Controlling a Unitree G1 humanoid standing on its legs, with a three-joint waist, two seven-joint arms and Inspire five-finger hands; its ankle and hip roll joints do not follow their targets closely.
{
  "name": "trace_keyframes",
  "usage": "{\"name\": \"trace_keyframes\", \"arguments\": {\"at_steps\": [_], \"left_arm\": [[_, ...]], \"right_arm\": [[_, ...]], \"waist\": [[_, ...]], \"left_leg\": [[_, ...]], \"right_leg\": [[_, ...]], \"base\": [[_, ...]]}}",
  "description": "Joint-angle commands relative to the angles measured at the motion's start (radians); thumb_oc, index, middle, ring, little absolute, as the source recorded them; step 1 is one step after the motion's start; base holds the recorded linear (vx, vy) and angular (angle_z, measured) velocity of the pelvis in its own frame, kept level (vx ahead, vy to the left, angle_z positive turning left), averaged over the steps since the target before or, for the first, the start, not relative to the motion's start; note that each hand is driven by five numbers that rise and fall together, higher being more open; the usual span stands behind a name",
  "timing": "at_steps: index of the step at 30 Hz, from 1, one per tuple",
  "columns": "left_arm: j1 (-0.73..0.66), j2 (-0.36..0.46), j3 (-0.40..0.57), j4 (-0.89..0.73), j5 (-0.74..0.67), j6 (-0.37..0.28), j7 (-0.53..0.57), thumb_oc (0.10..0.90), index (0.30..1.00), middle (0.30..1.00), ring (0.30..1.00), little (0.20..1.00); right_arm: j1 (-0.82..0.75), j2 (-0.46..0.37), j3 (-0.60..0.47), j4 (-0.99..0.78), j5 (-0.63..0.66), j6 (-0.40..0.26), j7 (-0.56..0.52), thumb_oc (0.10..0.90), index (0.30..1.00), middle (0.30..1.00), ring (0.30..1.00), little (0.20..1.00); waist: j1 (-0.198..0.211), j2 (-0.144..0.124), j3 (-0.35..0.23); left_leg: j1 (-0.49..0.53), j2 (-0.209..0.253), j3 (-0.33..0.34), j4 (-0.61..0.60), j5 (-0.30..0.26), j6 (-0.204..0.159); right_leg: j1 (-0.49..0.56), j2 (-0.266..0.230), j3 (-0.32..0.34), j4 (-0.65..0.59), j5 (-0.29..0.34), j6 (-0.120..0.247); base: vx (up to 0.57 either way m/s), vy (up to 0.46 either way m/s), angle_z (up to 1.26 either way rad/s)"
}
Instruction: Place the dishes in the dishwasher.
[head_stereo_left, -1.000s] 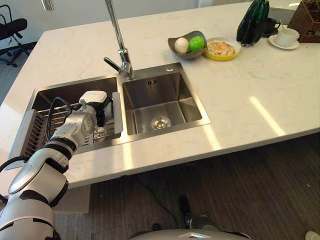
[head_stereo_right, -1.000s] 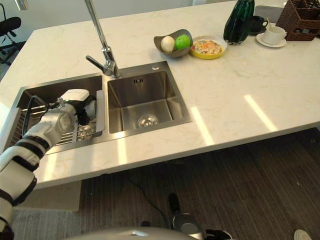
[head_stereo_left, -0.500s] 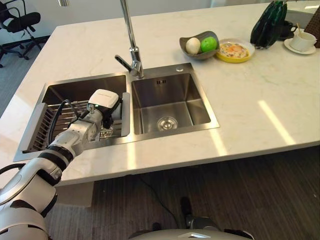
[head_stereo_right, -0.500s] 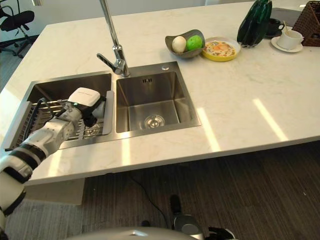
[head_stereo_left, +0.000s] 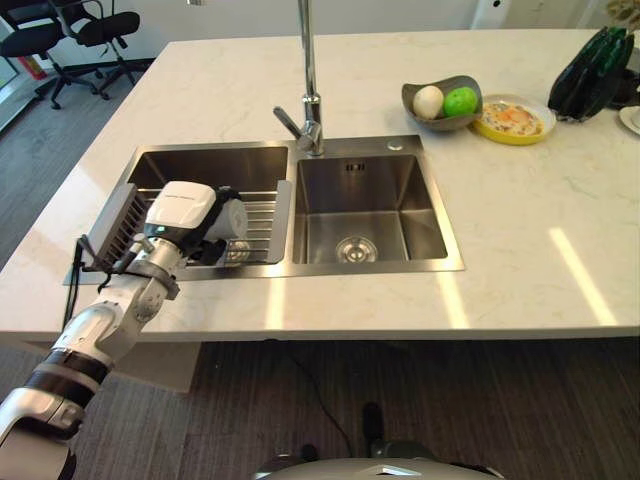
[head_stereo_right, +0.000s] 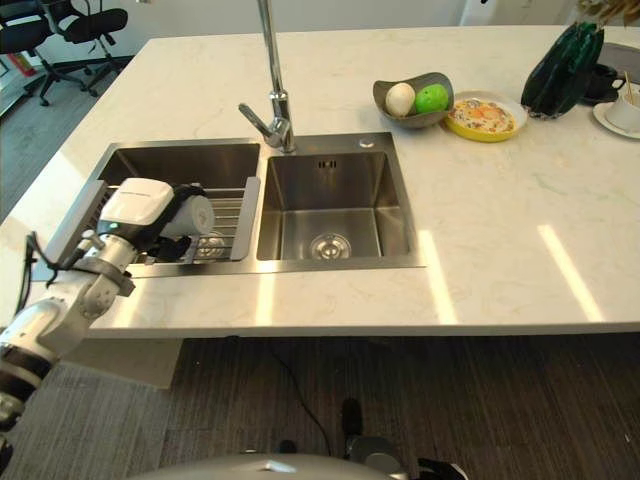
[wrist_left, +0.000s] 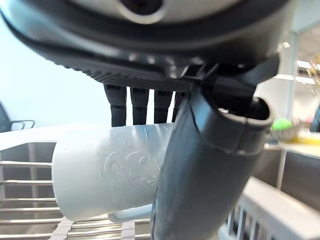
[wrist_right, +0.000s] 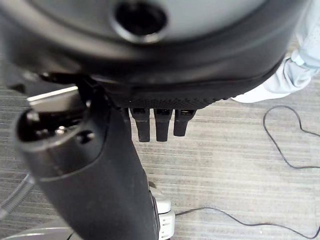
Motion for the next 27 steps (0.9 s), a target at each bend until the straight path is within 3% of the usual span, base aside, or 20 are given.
{"name": "trace_keyframes", "arguments": {"at_steps": [1,4,6,7,8,10,14,19,27], "left_arm": [[-0.137,0.059,0.097,-0.04,-0.234,-0.075,0.022,0.4,0.3,0.3,0.3,0.3],[-0.072,-0.058,0.18,-0.09,-0.456,-0.123,0.017,0.4,0.3,0.3,0.3,0.3],[-0.047,-0.135,0.227,-0.112,-0.549,-0.143,0.013,0.4,0.3,0.3,0.3,0.3],[-0.047,-0.135,0.228,-0.112,-0.549,-0.143,0.013,0.4,0.3,0.3,0.3,0.3],[-0.053,-0.224,0.266,-0.109,-0.665,-0.166,0.024,0.4,0.3,0.3,0.3,0.3],[-0.074,-0.322,0.299,-0.104,-0.801,-0.19,0.035,0.4,0.3,0.3,0.3,0.3],[-0.154,-0.443,0.293,-0.072,-0.988,-0.219,0.035,0.4,0.3,0.3,0.3,0.3],[-0.196,-0.488,0.268,-0.051,-1.041,-0.226,0.039,0.4,0.3,0.3,0.3,0.3],[-0.147,-0.539,0.294,-0.111,-1.147,-0.246,0.013,0.4,0.3,0.3,0.3,0.3]], "right_arm": [[0.015,-0.016,0.004,-0.015,0.028,-0.021,0.014,0.8,0.9,0.9,0.9,0.9],[0.008,-0.007,0.022,-0.04,0.032,-0.024,0.034,0.8,0.9,0.9,0.9,0.9],[0.008,-0.002,0.028,-0.046,0.032,-0.026,0.042,0.8,0.9,0.9,0.9,0.9],[0.008,-0.002,0.028,-0.046,0.032,-0.026,0.042,0.8,0.9,0.9,0.9,0.9],[0.009,0.002,0.031,-0.052,0.029,-0.026,0.046,0.8,0.9,0.9,0.9,0.9],[0.011,-0.002,0.031,-0.054,0.022,-0.025,0.044,0.8,0.9,0.9,0.9,0.9],[0.011,-0.016,0.035,-0.062,0.02,-0.018,0.042,0.8,0.9,0.9,0.9,0.9],[-0.005,-0.019,0.048,-0.088,0.033,-0.02,0.036,0.8,0.9,0.9,0.9,0.9],[-0.005,-0.01,0.074,-0.096,0.016,-0.019,0.034,0.8,0.9,0.9,0.9,0.9]], "waist": [[-0.005,-0.039,-0.053],[0.005,-0.042,-0.06],[0.008,-0.043,-0.062],[0.007,-0.043,-0.062],[0.012,-0.049,-0.064],[0.015,-0.053,-0.063],[0.009,-0.057,-0.058],[0.003,-0.054,-0.056],[0.013,-0.058,-0.059]], "left_leg": [[-0.027,-0.058,-0.005,0.002,-0.03,0.004],[-0.024,-0.058,-0.021,0.002,-0.028,0.001],[-0.023,-0.057,-0.029,0.002,-0.027,-0.001],[-0.022,-0.057,-0.029,0.002,-0.027,-0.001],[-0.025,-0.056,-0.041,0.002,-0.023,-0.005],[-0.034,-0.055,-0.059,0.002,-0.014,-0.012],[-0.053,-0.051,-0.101,0.002,0.002,-0.025],[-0.068,-0.051,-0.123,0.002,0.017,-0.035],[-0.06,-0.035,-0.105,0.004,0.017,-0.04]], "right_leg": [[0.114,-0.048,0.027,0.013,-0.185,0.13],[0.124,-0.05,0.014,0.013,-0.19,0.124],[0.13,-0.049,0.01,0.013,-0.195,0.119],[0.131,-0.049,0.01,0.013,-0.195,0.119],[0.133,-0.046,0.007,0.013,-0.199,0.113],[0.133,-0.043,-0.005,0.013,-0.204,0.105],[0.132,-0.037,-0.031,0.013,-0.214,0.092],[0.132,-0.031,-0.052,0.013,-0.218,0.087],[0.137,-0.018,-0.042,0.013,-0.218,0.079]], "base": [[0.03,-0.033,0.15],[0.03,-0.051,0.13],[0.02,-0.041,0.11],[0.02,-0.061,0.07],[0.02,-0.066,0.05],[0.01,-0.097,0.12],[-0.01,-0.103,0.35],[0.01,-0.071,0.36],[0.03,-0.043,-0.02]]}}
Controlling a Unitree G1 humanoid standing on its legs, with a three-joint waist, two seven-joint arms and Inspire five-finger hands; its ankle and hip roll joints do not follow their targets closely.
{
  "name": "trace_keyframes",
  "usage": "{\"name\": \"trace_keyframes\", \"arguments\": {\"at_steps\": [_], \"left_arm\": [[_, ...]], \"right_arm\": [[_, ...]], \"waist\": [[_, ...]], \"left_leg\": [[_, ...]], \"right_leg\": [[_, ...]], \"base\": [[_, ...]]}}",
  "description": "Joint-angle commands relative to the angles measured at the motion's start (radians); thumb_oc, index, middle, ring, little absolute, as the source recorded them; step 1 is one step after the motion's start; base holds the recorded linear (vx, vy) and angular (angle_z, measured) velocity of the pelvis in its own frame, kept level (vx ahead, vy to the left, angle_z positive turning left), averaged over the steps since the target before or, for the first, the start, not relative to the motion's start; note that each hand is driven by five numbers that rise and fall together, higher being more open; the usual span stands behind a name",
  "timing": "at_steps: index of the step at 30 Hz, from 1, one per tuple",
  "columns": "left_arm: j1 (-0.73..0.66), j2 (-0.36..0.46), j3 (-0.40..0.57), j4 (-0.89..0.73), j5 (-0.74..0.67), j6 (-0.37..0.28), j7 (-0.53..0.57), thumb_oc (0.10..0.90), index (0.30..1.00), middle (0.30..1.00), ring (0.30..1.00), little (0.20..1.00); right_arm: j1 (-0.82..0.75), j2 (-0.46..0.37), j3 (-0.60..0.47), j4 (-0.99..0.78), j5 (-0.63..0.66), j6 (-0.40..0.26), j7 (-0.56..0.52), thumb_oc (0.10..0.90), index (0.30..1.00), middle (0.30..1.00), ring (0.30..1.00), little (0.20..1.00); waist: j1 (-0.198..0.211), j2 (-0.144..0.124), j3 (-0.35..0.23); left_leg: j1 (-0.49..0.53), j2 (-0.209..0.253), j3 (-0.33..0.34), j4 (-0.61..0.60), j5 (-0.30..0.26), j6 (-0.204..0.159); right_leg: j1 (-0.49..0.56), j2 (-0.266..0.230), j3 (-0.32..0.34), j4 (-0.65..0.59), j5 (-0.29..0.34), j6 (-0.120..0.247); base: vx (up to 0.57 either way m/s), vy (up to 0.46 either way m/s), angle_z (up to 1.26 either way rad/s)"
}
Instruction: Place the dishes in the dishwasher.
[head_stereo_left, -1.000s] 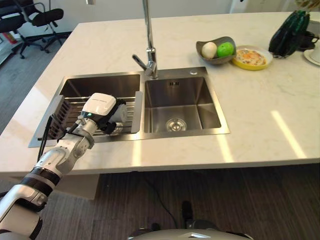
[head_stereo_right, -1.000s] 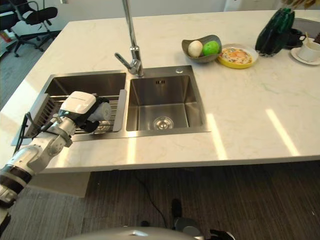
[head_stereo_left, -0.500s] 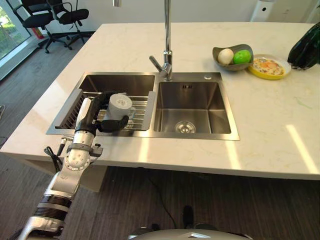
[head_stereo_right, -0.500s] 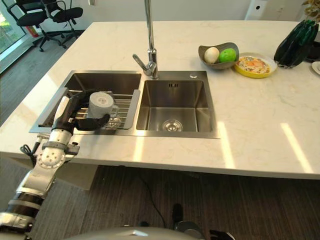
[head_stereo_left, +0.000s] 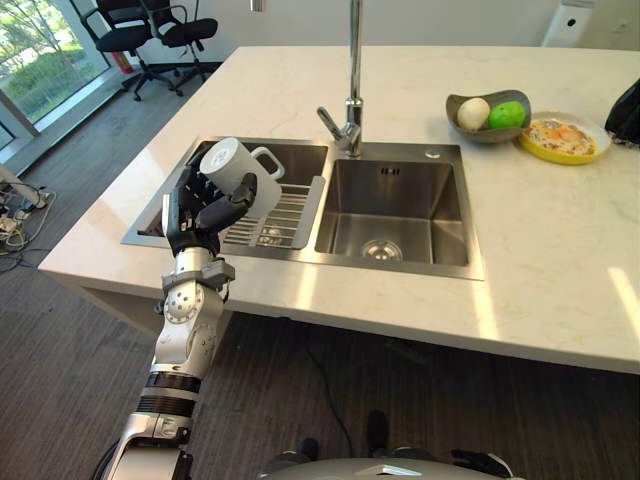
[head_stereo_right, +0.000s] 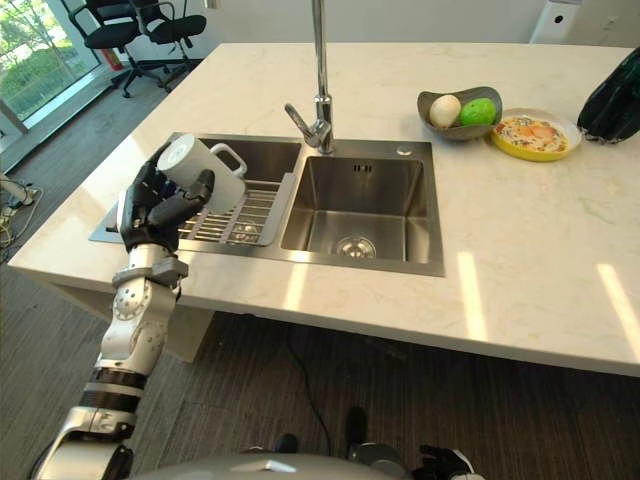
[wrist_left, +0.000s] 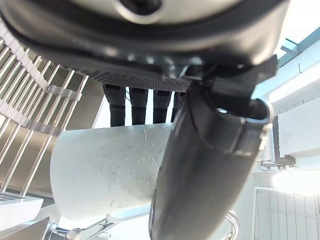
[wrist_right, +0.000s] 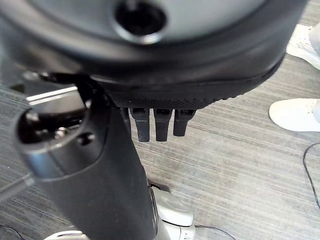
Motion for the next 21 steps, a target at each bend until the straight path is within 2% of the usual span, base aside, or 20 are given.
{"name": "trace_keyframes", "arguments": {"at_steps": [1,4,6,8,9,10,11,12,13,15,17,19,20,21], "left_arm": [[-0.129,0.05,0.073,-0.091,-0.031,-0.144,-0.023,0.4,0.3,0.3,0.3,0.3],[-0.084,0.043,0.096,-0.135,-0.052,-0.137,-0.045,0.4,0.3,0.3,0.3,0.3],[-0.056,0.034,0.118,-0.158,-0.073,-0.142,-0.055,0.4,0.3,0.3,0.3,0.3],[-0.011,0.023,0.149,-0.178,-0.08,-0.14,-0.076,0.4,0.3,0.3,0.3,0.3],[0.01,0.016,0.158,-0.181,-0.085,-0.14,-0.085,0.4,0.3,0.3,0.3,0.3],[0.016,0.012,0.159,-0.179,-0.09,-0.141,-0.09,0.4,0.3,0.3,0.3,0.3],[0.03,0.013,0.179,-0.179,-0.112,-0.152,-0.104,0.4,0.3,0.3,0.3,0.3],[0.03,0.013,0.179,-0.179,-0.113,-0.152,-0.105,0.4,0.3,0.3,0.3,0.3],[0.046,0.011,0.191,-0.179,-0.124,-0.157,-0.111,0.4,0.3,0.3,0.3,0.3],[0.071,0.005,0.205,-0.182,-0.141,-0.162,-0.12,0.4,0.3,0.3,0.3,0.3],[0.087,0.004,0.221,-0.173,-0.159,-0.171,-0.123,0.4,0.3,0.3,0.3,0.3],[0.097,0.004,0.233,-0.164,-0.171,-0.179,-0.128,0.4,0.3,0.3,0.3,0.3],[0.093,0.011,0.232,-0.16,-0.179,-0.179,-0.138,0.4,0.3,0.3,0.3,0.3],[0.093,0.011,0.232,-0.16,-0.18,-0.179,-0.138,0.4,0.3,0.3,0.3,0.3]], "right_arm": [[-0.004,0.039,0.033,-0.016,0.022,-0.026,0.01,0.8,0.9,0.9,0.9,0.9],[-0.002,0.037,0.048,-0.007,-0.002,-0.02,0.018,0.8,0.9,0.9,0.9,0.9],[-0.012,0.022,0.045,-0.003,-0.018,-0.015,0.016,0.8,0.9,0.9,0.9,0.9],[-0.013,0.014,0.042,-0.003,-0.033,-0.014,0.019,0.8,0.9,0.9,0.9,0.9],[-0.013,0.009,0.035,-0.005,-0.04,-0.015,0.018,0.8,0.9,0.9,0.9,0.9],[-0.017,0.001,0.027,-0.01,-0.046,-0.014,0.015,0.8,0.9,0.9,0.9,0.9],[-0.028,-0.01,0.01,-0.015,-0.05,-0.013,0.004,0.8,0.9,0.9,0.9,0.9],[-0.029,-0.011,0.01,-0.015,-0.05,-0.013,0.004,0.8,0.9,0.9,0.9,0.9],[-0.03,-0.013,-0.003,-0.015,-0.049,-0.014,-0.004,0.8,0.9,0.9,0.9,0.9],[-0.036,-0.018,-0.028,-0.003,-0.04,-0.013,-0.013,0.8,0.9,0.9,0.9,0.9],[-0.042,-0.016,-0.047,0.005,-0.031,-0.011,-0.011,0.8,0.9,0.9,0.9,0.9],[-0.04,-0.005,-0.061,0.011,-0.024,-0.014,-0.008,0.8,0.9,0.9,0.9,0.9],[-0.029,0.001,-0.082,0.012,-0.007,-0.016,-0.004,0.8,0.9,0.9,0.9,0.9],[-0.029,0.001,-0.082,0.012,-0.007,-0.016,-0.004,0.8,0.9,0.9,0.9,0.9]], "waist": [[0.006,-0.086,-0.021],[0.031,-0.093,0.008],[0.06,-0.086,0.057],[0.08,-0.078,0.064],[0.085,-0.072,0.067],[0.085,-0.068,0.075],[0.081,-0.064,0.081],[0.08,-0.064,0.08],[0.076,-0.063,0.083],[0.064,-0.057,0.084],[0.055,-0.056,0.076],[0.049,-0.055,0.061],[0.039,-0.056,0.045],[0.038,-0.055,0.045]], "left_leg": [[0.039,-0.069,0.041,-0.026,0.019,-0.053],[-0.001,-0.074,0.024,0.046,0.023,-0.069],[-0.081,-0.098,-0.01,0.113,0.08,-0.095],[-0.119,-0.115,-0.017,0.081,0.096,-0.097],[-0.147,-0.124,0.003,0.069,0.109,-0.091],[-0.178,-0.127,0.058,0.07,0.119,-0.087],[-0.199,-0.115,0.185,0.102,0.103,-0.079],[-0.204,-0.116,0.184,0.103,0.105,-0.078],[-0.188,-0.099,0.22,0.123,0.082,-0.079],[-0.15,-0.063,0.236,0.126,0.058,-0.085],[-0.082,0.023,0.274,0.104,0.053,-0.102],[-0.034,0.111,0.318,0.073,0.095,-0.127],[-0.012,0.188,0.393,0.058,0.146,-0.155],[-0.01,0.189,0.392,0.055,0.148,-0.156]], "right_leg": [[0.163,-0.039,0.059,0.01,-0.196,0.102],[0.165,-0.037,0.05,0.011,-0.2,0.096],[0.159,-0.044,0.02,0.011,-0.209,0.097],[0.145,-0.053,-0.015,0.01,-0.215,0.096],[0.139,-0.062,-0.042,0.01,-0.219,0.1],[0.132,-0.075,-0.071,0.01,-0.22,0.104],[0.118,-0.103,-0.112,0.01,-0.216,0.108],[0.115,-0.104,-0.113,0.01,-0.213,0.109],[0.114,-0.119,-0.138,0.01,-0.208,0.106],[0.117,-0.143,-0.179,0.01,-0.2,0.102],[0.122,-0.172,-0.232,0.011,-0.188,0.105],[0.123,-0.191,-0.282,0.015,-0.179,0.113],[0.13,-0.216,-0.335,0.021,-0.169,0.125],[0.131,-0.215,-0.336,0.021,-0.169,0.125]], "base": [[0.02,-0.066,-0.04],[-0.04,-0.089,-0.07],[-0.13,-0.08,0.08],[-0.09,-0.057,0.57],[-0.11,-0.035,0.94],[-0.22,0.009,1.39],[-0.19,0.021,1.66],[-0.2,0.042,1.88],[-0.14,0.054,1.69],[-0.2,0.121,1.25],[-0.18,0.181,0.99],[-0.2,0.28,1.07],[-0.16,0.279,1.14],[-0.16,0.314,1.41]]}}
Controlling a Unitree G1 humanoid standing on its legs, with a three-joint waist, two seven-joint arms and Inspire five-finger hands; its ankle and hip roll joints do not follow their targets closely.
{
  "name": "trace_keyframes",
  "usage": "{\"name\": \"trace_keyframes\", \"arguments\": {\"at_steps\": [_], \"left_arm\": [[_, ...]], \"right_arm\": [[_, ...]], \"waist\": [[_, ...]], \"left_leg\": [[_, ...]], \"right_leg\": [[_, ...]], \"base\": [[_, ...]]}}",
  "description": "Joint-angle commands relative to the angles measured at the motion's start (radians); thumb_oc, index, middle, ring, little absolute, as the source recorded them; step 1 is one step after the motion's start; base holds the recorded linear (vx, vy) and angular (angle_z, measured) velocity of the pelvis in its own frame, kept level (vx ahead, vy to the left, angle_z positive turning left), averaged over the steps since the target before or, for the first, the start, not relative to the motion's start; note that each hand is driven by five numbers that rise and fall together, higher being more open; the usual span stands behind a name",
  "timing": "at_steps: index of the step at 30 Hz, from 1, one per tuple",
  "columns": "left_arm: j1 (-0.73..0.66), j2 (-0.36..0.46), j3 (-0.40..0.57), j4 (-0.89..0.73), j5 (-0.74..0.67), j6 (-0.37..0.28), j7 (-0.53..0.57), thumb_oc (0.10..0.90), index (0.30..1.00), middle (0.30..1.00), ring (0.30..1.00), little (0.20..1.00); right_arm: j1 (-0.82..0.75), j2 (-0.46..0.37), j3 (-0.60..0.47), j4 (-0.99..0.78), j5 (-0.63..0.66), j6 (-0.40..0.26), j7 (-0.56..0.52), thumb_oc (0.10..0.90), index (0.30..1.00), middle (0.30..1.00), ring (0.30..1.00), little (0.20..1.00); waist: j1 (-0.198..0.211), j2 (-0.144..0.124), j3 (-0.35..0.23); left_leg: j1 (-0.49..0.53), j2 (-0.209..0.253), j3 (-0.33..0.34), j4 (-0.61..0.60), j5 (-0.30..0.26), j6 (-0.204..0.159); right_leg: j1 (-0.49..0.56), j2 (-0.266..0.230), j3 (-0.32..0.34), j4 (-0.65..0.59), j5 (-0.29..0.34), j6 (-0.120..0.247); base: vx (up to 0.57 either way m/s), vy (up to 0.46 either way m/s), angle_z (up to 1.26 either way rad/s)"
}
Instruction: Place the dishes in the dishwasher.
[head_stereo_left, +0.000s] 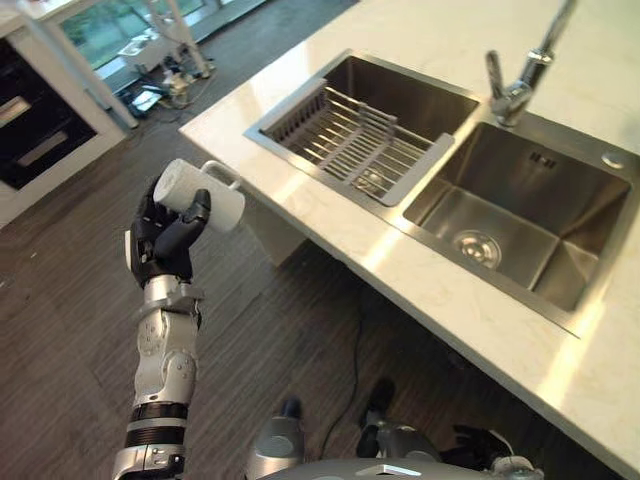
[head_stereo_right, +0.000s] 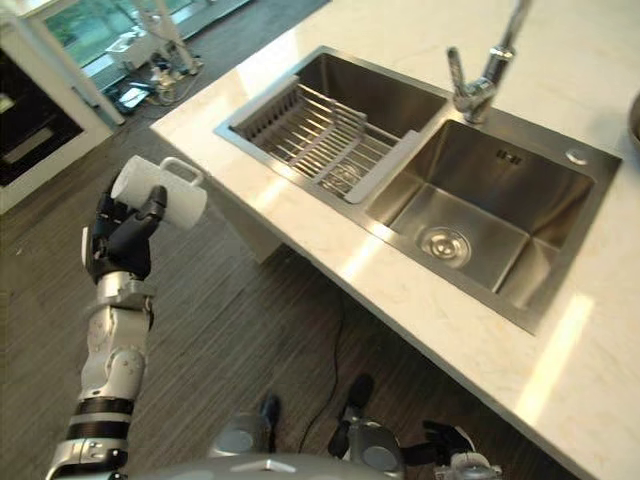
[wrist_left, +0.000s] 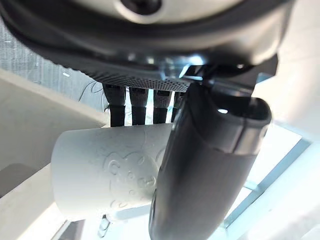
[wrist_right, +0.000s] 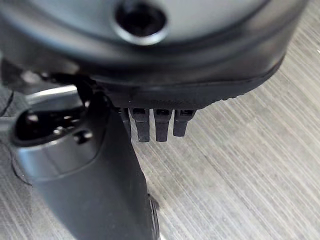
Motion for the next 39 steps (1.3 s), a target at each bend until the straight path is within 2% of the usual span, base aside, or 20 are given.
{"name": "trace_keyframes", "arguments": {"at_steps": [1,2,3,5,6,7,8,9,10,11,12,14,15,16,17,19,20,24,31,39], "left_arm": [[-0.047,0.062,0.055,-0.135,-0.017,-0.137,-0.054,0.4,0.3,0.3,0.3,0.3],[-0.047,0.062,0.055,-0.135,-0.017,-0.137,-0.054,0.4,0.3,0.3,0.3,0.3],[-0.056,0.072,0.047,-0.136,-0.012,-0.132,-0.067,0.4,0.3,0.3,0.3,0.3],[-0.048,0.08,0.041,-0.152,0.014,-0.123,-0.08,0.4,0.3,0.3,0.3,0.3],[-0.027,0.077,0.037,-0.165,0.043,-0.108,-0.101,0.4,0.3,0.3,0.3,0.3],[-0.026,0.076,0.037,-0.168,0.044,-0.106,-0.101,0.4,0.3,0.3,0.3,0.3],[-0.042,0.093,0.014,-0.152,0.074,-0.106,-0.096,0.4,0.3,0.3,0.3,0.3],[-0.042,0.094,0.014,-0.151,0.074,-0.107,-0.096,0.4,0.3,0.3,0.3,0.3],[-0.058,0.103,-0.002,-0.152,0.083,-0.108,-0.101,0.4,0.3,0.3,0.3,0.3],[-0.067,0.113,-0.022,-0.157,0.096,-0.112,-0.105,0.4,0.3,0.3,0.3,0.3],[-0.085,0.121,-0.054,-0.158,0.107,-0.115,-0.113,0.4,0.3,0.3,0.3,0.3],[-0.085,0.121,-0.054,-0.158,0.107,-0.115,-0.113,0.4,0.3,0.3,0.3,0.3],[-0.1,0.121,-0.09,-0.16,0.119,-0.114,-0.117,0.4,0.3,0.3,0.3,0.3],[-0.1,0.121,-0.09,-0.16,0.119,-0.114,-0.117,0.4,0.3,0.3,0.3,0.3],[-0.139,0.11,-0.201,-0.156,0.126,-0.102,-0.141,0.4,0.3,0.3,0.3,0.3],[-0.148,0.108,-0.252,-0.168,0.143,-0.099,-0.144,0.4,0.3,0.3,0.3,0.3],[-0.148,0.09,-0.268,-0.165,0.146,-0.097,-0.145,0.4,0.3,0.3,0.3,0.3],[-0.111,0.092,-0.269,-0.182,0.151,-0.102,-0.153,0.4,0.3,0.3,0.3,0.3],[-0.074,0.099,-0.279,-0.185,0.143,-0.096,-0.137,0.4,0.3,0.3,0.3,0.3],[-0.055,0.086,-0.273,-0.172,0.134,-0.097,-0.117,0.4,0.3,0.3,0.3,0.3]], "right_arm": [[0.029,0.007,0.021,0.022,0.037,-0.016,0.007,0.8,0.9,0.9,0.9,0.9],[0.029,0.007,0.021,0.022,0.037,-0.016,0.007,0.8,0.9,0.9,0.9,0.9],[0.044,0.015,0.005,0.021,0.046,-0.018,0.008,0.8,0.9,0.9,0.9,0.9],[0.058,0.02,-0.009,0.028,0.045,-0.017,0.007,0.8,0.9,0.9,0.9,0.9],[0.052,0.031,-0.014,0.033,0.037,-0.011,0.014,0.8,0.9,0.9,0.9,0.9],[0.052,0.031,-0.014,0.034,0.037,-0.01,0.014,0.8,0.9,0.9,0.9,0.9],[0.052,0.03,-0.037,0.031,0.039,-0.011,0.011,0.8,0.9,0.9,0.9,0.9],[0.052,0.031,-0.038,0.031,0.038,-0.011,0.011,0.8,0.9,0.9,0.9,0.9],[0.057,0.041,-0.053,0.013,0.049,-0.017,0.011,0.8,0.9,0.9,0.9,0.9],[0.056,0.048,-0.056,-0.001,0.052,-0.017,0.015,0.8,0.9,0.9,0.9,0.9],[0.051,0.054,-0.05,-0.002,0.059,-0.02,0.02,0.8,0.9,0.9,0.9,0.9],[0.051,0.054,-0.05,-0.002,0.059,-0.02,0.02,0.8,0.9,0.9,0.9,0.9],[0.045,0.055,-0.045,0.001,0.067,-0.025,0.02,0.8,0.9,0.9,0.9,0.9],[0.045,0.055,-0.045,0.001,0.067,-0.025,0.02,0.8,0.9,0.9,0.9,0.9],[0.027,0.055,-0.028,0.0,0.11,-0.035,0.02,0.8,0.9,0.9,0.9,0.9],[0.004,0.054,0.012,-0.017,0.122,-0.04,0.018,0.8,0.9,0.9,0.9,0.9],[0.007,0.054,0.033,-0.035,0.107,-0.044,0.022,0.8,0.9,0.9,0.9,0.9],[-0.008,0.057,0.059,-0.037,0.099,-0.047,0.02,0.8,0.9,0.9,0.9,0.9],[-0.047,0.058,0.072,-0.039,0.118,-0.044,0.003,0.8,0.9,0.9,0.9,0.9],[-0.054,0.051,0.062,-0.056,0.139,-0.049,-0.017,0.8,0.9,0.9,0.9,0.9]], "waist": [[-0.006,0.027,-0.096],[-0.006,0.027,-0.096],[-0.022,0.029,-0.111],[-0.022,0.03,-0.12],[-0.02,0.021,-0.126],[-0.021,0.019,-0.126],[-0.006,-0.01,-0.112],[-0.007,-0.011,-0.113],[-0.014,-0.031,-0.097],[-0.033,-0.038,-0.091],[-0.051,-0.043,-0.095],[-0.051,-0.043,-0.095],[-0.066,-0.042,-0.097],[-0.066,-0.042,-0.097],[-0.096,-0.036,-0.085],[-0.084,-0.047,-0.065],[-0.082,-0.052,-0.052],[-0.055,-0.062,-0.05],[-0.018,-0.053,-0.103],[-0.047,-0.054,-0.123]], "left_leg": [[0.003,0.065,0.069,-0.104,0.089,0.042],[0.003,0.065,0.069,-0.104,0.089,0.042],[0.024,0.107,0.156,-0.118,0.078,0.016],[0.009,0.104,0.164,-0.091,0.041,0.016],[-0.004,0.067,0.142,-0.051,-0.064,0.036],[-0.007,0.063,0.14,-0.044,-0.07,0.039],[-0.044,0.004,0.09,0.016,-0.131,0.079],[-0.046,0.002,0.088,0.019,-0.132,0.08],[-0.073,-0.045,0.061,0.024,-0.13,0.112],[-0.077,-0.079,0.027,0.012,-0.132,0.13],[-0.082,-0.119,-0.014,-0.011,-0.122,0.15],[-0.082,-0.119,-0.014,-0.011,-0.122,0.15],[-0.078,-0.151,-0.064,-0.031,-0.113,0.167],[-0.078,-0.151,-0.064,-0.031,-0.113,0.167],[-0.078,-0.247,-0.227,-0.054,-0.095,0.209],[-0.07,-0.308,-0.324,-0.058,-0.083,0.229],[-0.061,-0.335,-0.387,-0.044,-0.08,0.228],[-0.065,-0.351,-0.41,-0.035,-0.079,0.212],[-0.042,-0.323,-0.448,-0.103,-0.055,0.186],[-0.014,-0.29,-0.39,-0.16,-0.046,0.192]], "right_leg": [[0.106,-0.081,0.125,0.02,-0.138,0.199],[0.106,-0.081,0.125,0.02,-0.138,0.199],[0.119,-0.112,0.095,0.02,-0.125,0.23],[0.126,-0.15,0.075,0.017,-0.09,0.256],[0.132,-0.198,0.082,0.019,-0.06,0.284],[0.133,-0.202,0.081,0.019,-0.058,0.287],[0.14,-0.267,0.079,0.058,-0.016,0.304],[0.14,-0.27,0.078,0.058,-0.016,0.305],[0.12,-0.302,0.103,0.107,0.009,0.292],[0.095,-0.304,0.198,0.146,0.038,0.288],[0.055,-0.277,0.351,0.179,0.041,0.28],[0.055,-0.277,0.351,0.179,0.041,0.28],[0.039,-0.214,0.488,0.2,0.015,0.273],[0.039,-0.214,0.488,0.2,0.015,0.273],[0.014,-0.019,0.724,0.242,-0.135,0.247],[0.007,0.059,0.759,0.23,-0.167,0.228],[-0.007,0.098,0.811,0.262,-0.175,0.232],[0.034,0.074,0.764,0.217,-0.172,0.215],[0.115,0.044,0.658,0.089,-0.169,0.206],[0.125,0.059,0.694,0.011,-0.14,0.202]], "base": [[-0.07,0.13,1.52],[-0.15,0.402,1.45],[-0.14,0.447,1.12],[-0.23,0.696,1.12],[-0.18,0.581,1.21],[-0.21,0.76,1.03],[-0.11,0.393,0.52],[-0.2,0.525,0.5],[-0.07,0.3,0.77],[-0.05,0.449,1.19],[0.03,0.306,1.01],[0.04,0.154,1.01],[0.07,0.156,1.38],[0.32,0.509,2.28],[0.34,0.465,1.15],[0.27,0.334,2.59],[0.09,0.066,3.46],[0.06,-0.033,1.77],[0.08,-0.087,0.46],[0.01,-0.09,-0.16]]}}
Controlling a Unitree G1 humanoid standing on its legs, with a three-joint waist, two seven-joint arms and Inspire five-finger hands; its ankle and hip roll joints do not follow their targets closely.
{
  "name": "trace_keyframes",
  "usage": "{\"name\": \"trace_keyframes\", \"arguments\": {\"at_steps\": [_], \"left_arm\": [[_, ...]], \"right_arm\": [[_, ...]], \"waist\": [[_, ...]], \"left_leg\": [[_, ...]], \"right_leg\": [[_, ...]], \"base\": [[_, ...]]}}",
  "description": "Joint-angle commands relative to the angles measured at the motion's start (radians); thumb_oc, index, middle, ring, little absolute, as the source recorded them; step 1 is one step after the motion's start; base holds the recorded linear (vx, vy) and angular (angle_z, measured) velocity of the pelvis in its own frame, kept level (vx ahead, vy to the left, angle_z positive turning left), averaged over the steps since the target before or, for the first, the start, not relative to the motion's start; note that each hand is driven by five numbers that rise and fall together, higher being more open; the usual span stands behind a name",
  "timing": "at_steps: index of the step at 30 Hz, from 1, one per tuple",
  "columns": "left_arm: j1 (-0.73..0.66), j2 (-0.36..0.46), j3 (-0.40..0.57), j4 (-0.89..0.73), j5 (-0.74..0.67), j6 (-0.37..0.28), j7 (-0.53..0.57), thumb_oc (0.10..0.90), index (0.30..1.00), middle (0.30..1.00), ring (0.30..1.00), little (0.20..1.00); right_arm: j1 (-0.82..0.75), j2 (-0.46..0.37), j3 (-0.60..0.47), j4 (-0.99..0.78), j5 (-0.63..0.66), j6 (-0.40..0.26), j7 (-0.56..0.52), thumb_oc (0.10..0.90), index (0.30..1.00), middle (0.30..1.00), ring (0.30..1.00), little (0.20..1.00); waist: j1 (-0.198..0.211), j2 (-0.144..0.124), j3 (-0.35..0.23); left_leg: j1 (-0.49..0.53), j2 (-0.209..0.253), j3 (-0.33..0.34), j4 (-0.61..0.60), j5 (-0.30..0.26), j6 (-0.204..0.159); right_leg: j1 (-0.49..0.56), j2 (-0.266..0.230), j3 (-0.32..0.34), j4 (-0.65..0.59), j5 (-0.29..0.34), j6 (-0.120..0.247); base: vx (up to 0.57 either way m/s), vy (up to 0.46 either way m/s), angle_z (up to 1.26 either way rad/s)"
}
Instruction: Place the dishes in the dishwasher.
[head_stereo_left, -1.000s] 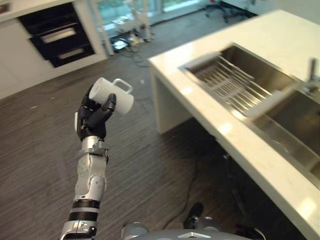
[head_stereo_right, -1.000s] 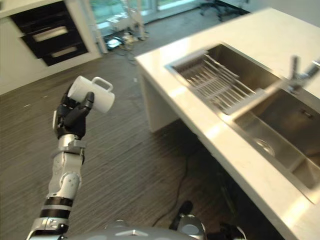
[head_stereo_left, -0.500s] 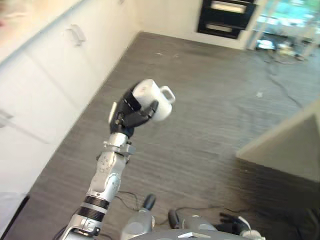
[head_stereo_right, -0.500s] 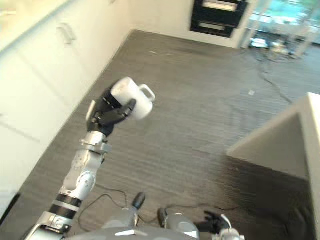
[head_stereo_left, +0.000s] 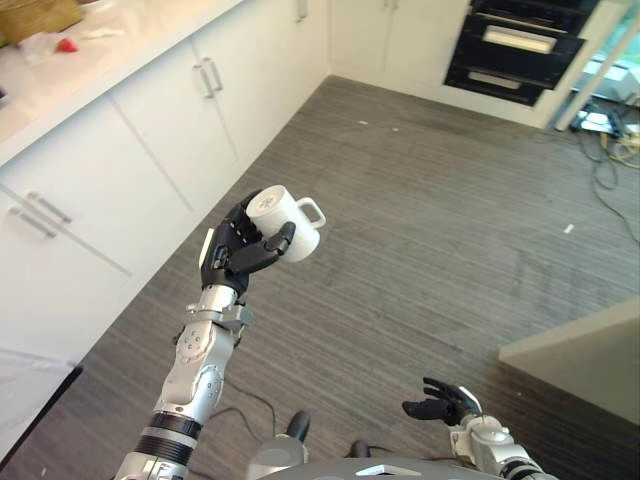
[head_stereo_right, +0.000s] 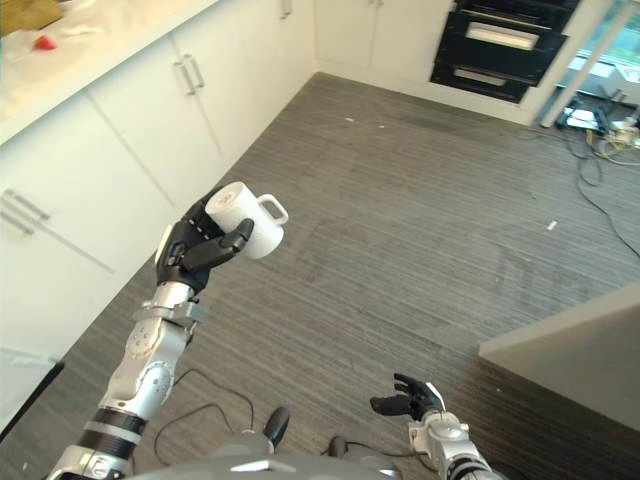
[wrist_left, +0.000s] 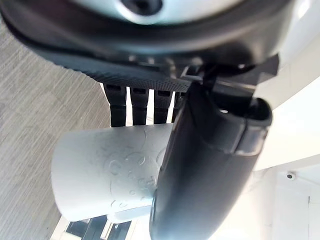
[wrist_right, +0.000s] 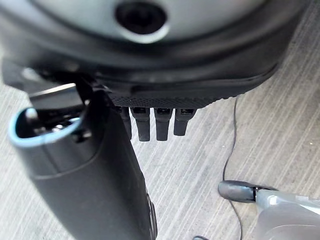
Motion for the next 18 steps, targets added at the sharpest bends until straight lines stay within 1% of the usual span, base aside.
{"name": "trace_keyframes", "arguments": {"at_steps": [1,2,3,6,7,8,10,11,12,13,14,15,16,18], "left_arm": [[-0.111,0.013,0.05,-0.143,0.013,-0.105,-0.022,0.4,0.3,0.3,0.3,0.3],[-0.112,0.013,0.05,-0.143,0.013,-0.105,-0.022,0.4,0.3,0.3,0.3,0.3],[-0.108,0.02,0.054,-0.146,0.03,-0.104,-0.018,0.4,0.3,0.3,0.3,0.3],[-0.103,0.036,0.065,-0.155,0.067,-0.107,-0.007,0.4,0.3,0.3,0.3,0.3],[-0.1,0.058,0.071,-0.156,0.131,-0.107,0.012,0.4,0.3,0.3,0.3,0.3],[-0.097,0.074,0.076,-0.158,0.168,-0.106,0.023,0.4,0.3,0.3,0.3,0.3],[-0.096,0.073,0.076,-0.158,0.169,-0.106,0.023,0.4,0.3,0.3,0.3,0.3],[-0.098,0.093,0.078,-0.155,0.222,-0.106,0.043,0.4,0.3,0.3,0.3,0.3],[-0.096,0.11,0.08,-0.153,0.267,-0.108,0.06,0.4,0.3,0.3,0.3,0.3],[-0.096,0.145,0.074,-0.148,0.351,-0.109,0.089,0.4,0.3,0.3,0.3,0.3],[-0.097,0.145,0.074,-0.148,0.351,-0.109,0.089,0.4,0.3,0.3,0.3,0.3],[-0.103,0.169,0.059,-0.142,0.409,-0.105,0.108,0.4,0.3,0.3,0.3,0.3],[-0.106,0.173,0.049,-0.137,0.428,-0.104,0.113,0.4,0.3,0.3,0.3,0.3],[-0.116,0.178,0.028,-0.124,0.456,-0.096,0.118,0.4,0.3,0.3,0.3,0.3]], "right_arm": [[0.054,-0.02,0.026,-0.01,0.051,-0.017,-0.021,0.8,0.9,0.9,0.9,0.9],[0.054,-0.02,0.026,-0.009,0.051,-0.017,-0.021,0.8,0.9,0.9,0.9,0.9],[0.057,-0.016,0.029,0.002,0.047,-0.016,-0.018,0.8,0.9,0.9,0.9,0.9],[0.066,-0.012,0.031,0.018,0.04,-0.012,-0.016,0.8,0.9,0.9,0.9,0.9],[0.071,-0.015,0.03,0.014,0.036,-0.012,-0.016,0.8,0.9,0.9,0.9,0.9],[0.068,-0.02,0.026,0.007,0.036,-0.013,-0.018,0.8,0.9,0.9,0.9,0.9],[0.069,-0.021,0.027,0.007,0.036,-0.013,-0.018,0.8,0.9,0.9,0.9,0.9],[0.061,-0.028,0.025,-0.008,0.036,-0.017,-0.023,0.8,0.9,0.9,0.9,0.9],[0.057,-0.036,0.024,-0.03,0.032,-0.021,-0.029,0.8,0.9,0.9,0.9,0.9],[0.044,-0.057,0.026,-0.108,0.027,-0.032,-0.043,0.8,0.9,0.9,0.9,0.9],[0.044,-0.057,0.026,-0.108,0.027,-0.032,-0.043,0.8,0.9,0.9,0.9,0.9],[0.031,-0.079,0.028,-0.187,0.026,-0.044,-0.055,0.8,0.9,0.9,0.9,0.9],[0.029,-0.09,0.029,-0.23,0.025,-0.051,-0.058,0.8,0.9,0.9,0.9,0.9],[0.035,-0.105,0.032,-0.298,0.02,-0.059,-0.06,0.8,0.9,0.9,0.9,0.9]], "waist": [[-0.017,-0.035,-0.057],[-0.014,-0.034,-0.057],[-0.021,-0.036,-0.056],[-0.026,-0.038,-0.06],[-0.031,-0.04,-0.064],[-0.033,-0.043,-0.066],[-0.031,-0.041,-0.065],[-0.035,-0.043,-0.067],[-0.037,-0.043,-0.069],[-0.041,-0.044,-0.071],[-0.04,-0.044,-0.071],[-0.051,-0.044,-0.077],[-0.051,-0.044,-0.081],[-0.061,-0.043,-0.088]], "left_leg": [[-0.016,-0.06,-0.012,-0.025,-0.07,0.015],[-0.015,-0.059,-0.009,-0.025,-0.071,0.015],[-0.008,-0.052,0.008,-0.02,-0.08,0.018],[0.007,-0.039,0.039,-0.017,-0.092,0.023],[0.021,-0.03,0.059,-0.017,-0.101,0.024],[0.019,-0.028,0.067,-0.013,-0.098,0.024],[0.028,-0.025,0.07,-0.017,-0.105,0.026],[0.024,-0.024,0.078,-0.011,-0.103,0.026],[0.028,-0.02,0.09,-0.009,-0.107,0.027],[0.038,-0.012,0.117,-0.008,-0.114,0.032],[0.039,-0.011,0.118,-0.008,-0.114,0.032],[0.051,-0.005,0.144,-0.009,-0.121,0.035],[0.061,0.0,0.16,-0.012,-0.124,0.037],[0.076,0.003,0.17,-0.017,-0.128,0.04]], "right_leg": [[-0.093,-0.065,0.022,-0.016,0.078,-0.005],[-0.094,-0.064,0.026,-0.016,0.079,-0.005],[-0.096,-0.059,0.047,-0.018,0.081,-0.006],[-0.094,-0.053,0.077,-0.018,0.083,-0.005],[-0.09,-0.049,0.092,-0.018,0.083,-0.004],[-0.095,-0.05,0.101,-0.018,0.091,-0.001],[-0.089,-0.047,0.102,-0.018,0.084,-0.003],[-0.095,-0.048,0.11,-0.017,0.092,0.0],[-0.098,-0.048,0.118,-0.016,0.092,0.002],[-0.1,-0.044,0.14,-0.012,0.095,0.007],[-0.1,-0.044,0.14,-0.012,0.095,0.007],[-0.101,-0.041,0.159,-0.009,0.098,0.012],[-0.098,-0.04,0.17,-0.007,0.098,0.013],[-0.093,-0.042,0.179,-0.003,0.097,0.014]], "base": [[0.0,-0.02,-0.44],[0.0,-0.034,-0.43],[0.01,-0.052,-0.63],[0.04,-0.044,-0.57],[0.04,-0.027,-0.8],[0.05,-0.024,-0.7],[0.01,-0.005,-0.33],[-0.01,-0.001,-0.29],[0.01,0.005,-0.32],[0.03,0.006,-0.23],[0.05,0.033,-0.4],[0.06,0.043,-0.62],[0.08,0.061,-0.56],[0.06,0.046,-0.39]]}}
